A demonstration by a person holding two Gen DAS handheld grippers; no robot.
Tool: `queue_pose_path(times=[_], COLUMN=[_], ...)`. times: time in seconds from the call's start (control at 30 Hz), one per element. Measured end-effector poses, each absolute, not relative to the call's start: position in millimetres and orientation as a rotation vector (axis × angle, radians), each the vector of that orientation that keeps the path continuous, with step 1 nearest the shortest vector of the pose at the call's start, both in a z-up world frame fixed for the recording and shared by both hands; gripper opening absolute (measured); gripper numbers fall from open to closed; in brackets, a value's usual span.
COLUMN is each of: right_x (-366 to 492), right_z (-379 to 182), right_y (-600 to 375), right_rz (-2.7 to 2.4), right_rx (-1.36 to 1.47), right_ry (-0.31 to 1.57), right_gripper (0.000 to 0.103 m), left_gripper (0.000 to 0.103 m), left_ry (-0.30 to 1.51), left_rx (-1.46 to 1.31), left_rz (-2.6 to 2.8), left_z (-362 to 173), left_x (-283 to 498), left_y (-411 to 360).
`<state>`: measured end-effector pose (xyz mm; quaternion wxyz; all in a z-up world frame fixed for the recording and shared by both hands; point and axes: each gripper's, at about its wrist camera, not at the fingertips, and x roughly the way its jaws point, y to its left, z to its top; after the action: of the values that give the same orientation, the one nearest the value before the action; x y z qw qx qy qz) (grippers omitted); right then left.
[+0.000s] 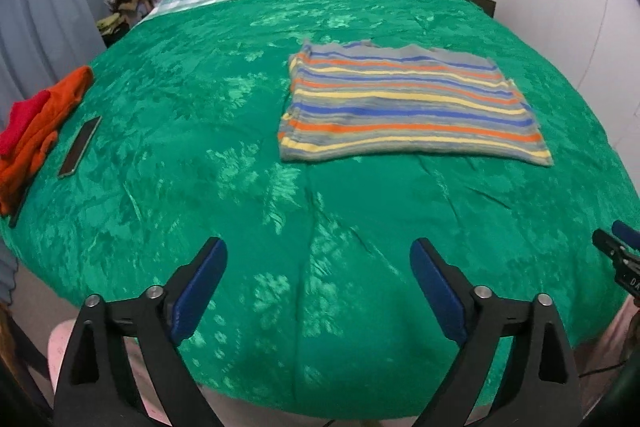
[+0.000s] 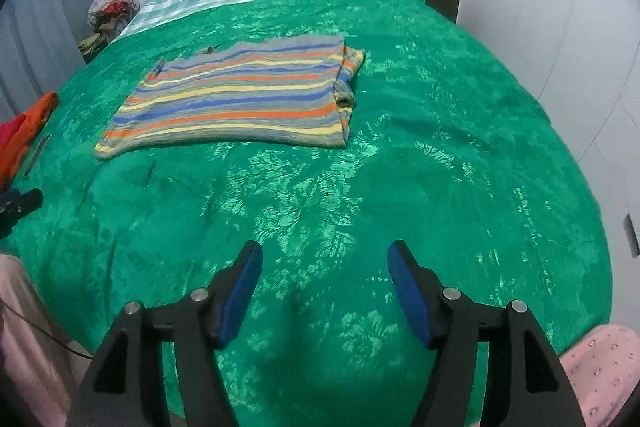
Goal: Fold small clothes
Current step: 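Open both grippers and pull them back from the folded sweater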
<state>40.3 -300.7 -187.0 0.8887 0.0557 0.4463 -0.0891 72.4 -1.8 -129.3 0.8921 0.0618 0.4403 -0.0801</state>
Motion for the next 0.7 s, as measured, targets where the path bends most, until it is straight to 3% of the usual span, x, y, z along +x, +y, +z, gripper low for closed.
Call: queue_pose_path(times=[0.7], right_x=[8.6], right_z=[-149.6], right_y=[-273.7], right_rz=[-0.202], right_rx=[0.008], right_ry=[0.814], right_gripper=[0.069], left_gripper=[0.096], left_ry=[0.900], left_rx=[0.084], left_rz=[-0.206], left_z=[-129.4], left_x=[43.5], left_y=[-11.7])
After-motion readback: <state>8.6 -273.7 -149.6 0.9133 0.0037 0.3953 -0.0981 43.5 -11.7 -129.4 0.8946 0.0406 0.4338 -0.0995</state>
